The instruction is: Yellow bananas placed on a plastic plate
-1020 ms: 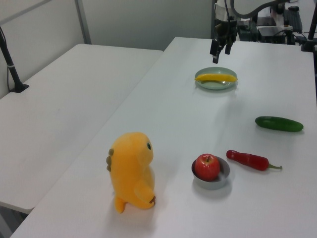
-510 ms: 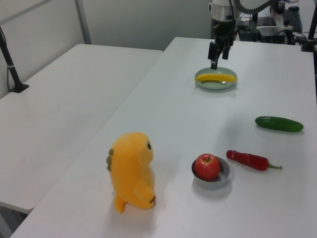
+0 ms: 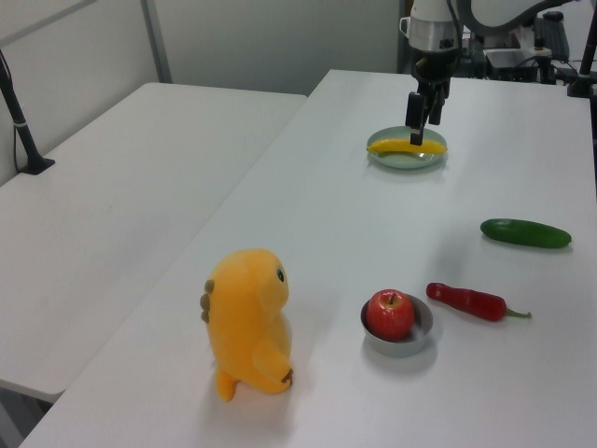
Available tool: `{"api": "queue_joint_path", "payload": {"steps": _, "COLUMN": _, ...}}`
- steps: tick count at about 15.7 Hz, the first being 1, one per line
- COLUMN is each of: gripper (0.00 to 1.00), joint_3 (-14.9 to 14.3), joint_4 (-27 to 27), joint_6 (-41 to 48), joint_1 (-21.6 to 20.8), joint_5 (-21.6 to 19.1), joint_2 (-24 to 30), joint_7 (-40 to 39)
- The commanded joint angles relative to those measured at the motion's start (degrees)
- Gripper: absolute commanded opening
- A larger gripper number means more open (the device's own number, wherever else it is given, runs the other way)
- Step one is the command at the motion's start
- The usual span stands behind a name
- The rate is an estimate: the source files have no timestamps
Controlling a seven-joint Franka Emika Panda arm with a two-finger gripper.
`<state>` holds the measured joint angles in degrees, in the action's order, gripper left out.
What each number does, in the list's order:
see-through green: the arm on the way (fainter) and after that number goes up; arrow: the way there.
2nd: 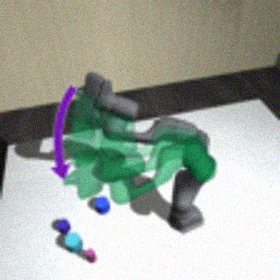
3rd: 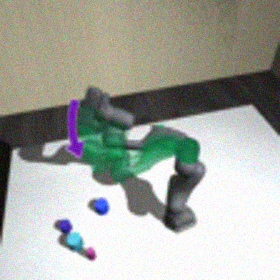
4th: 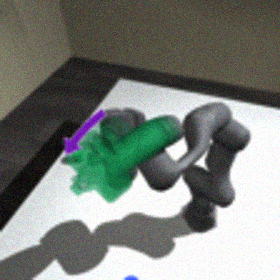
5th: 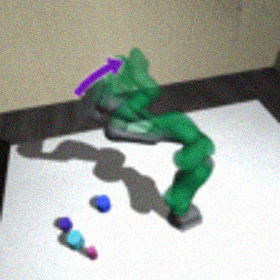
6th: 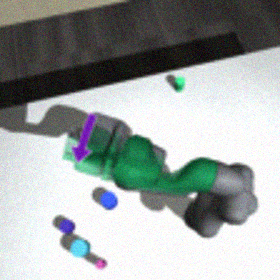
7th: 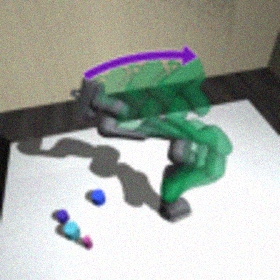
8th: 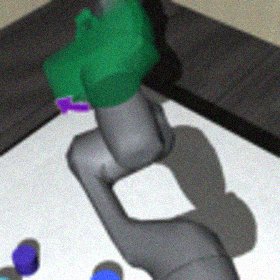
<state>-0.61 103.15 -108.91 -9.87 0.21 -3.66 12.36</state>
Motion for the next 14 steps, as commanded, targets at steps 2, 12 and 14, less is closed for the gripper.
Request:
{"api": "queue_joint_path", "payload": {"steps": 2, "gripper": 1.00, "joint_3": 1.0, "joint_4": 3.0, "joint_6": -1.6, "joint_1": 0.3, "joint_5": -1.0, "joint_2": 2.6, "joint_7": -0.6}}
{"api": "queue_joint_path", "payload": {"steps": 12, "gripper": 1.00, "joint_3": 1.0, "joint_4": 2.4, "joint_6": -1.0, "joint_1": 1.3, "joint_5": -1.1, "joint_2": 2.7, "joint_7": -1.5}}
{"api": "queue_joint_path", "payload": {"steps": 14, "gripper": 1.00, "joint_3": 1.0, "joint_4": 2.6, "joint_6": -1.2, "joint_1": 1.2, "joint_5": -1.1, "joint_2": 2.5, "joint_7": -2.0}}
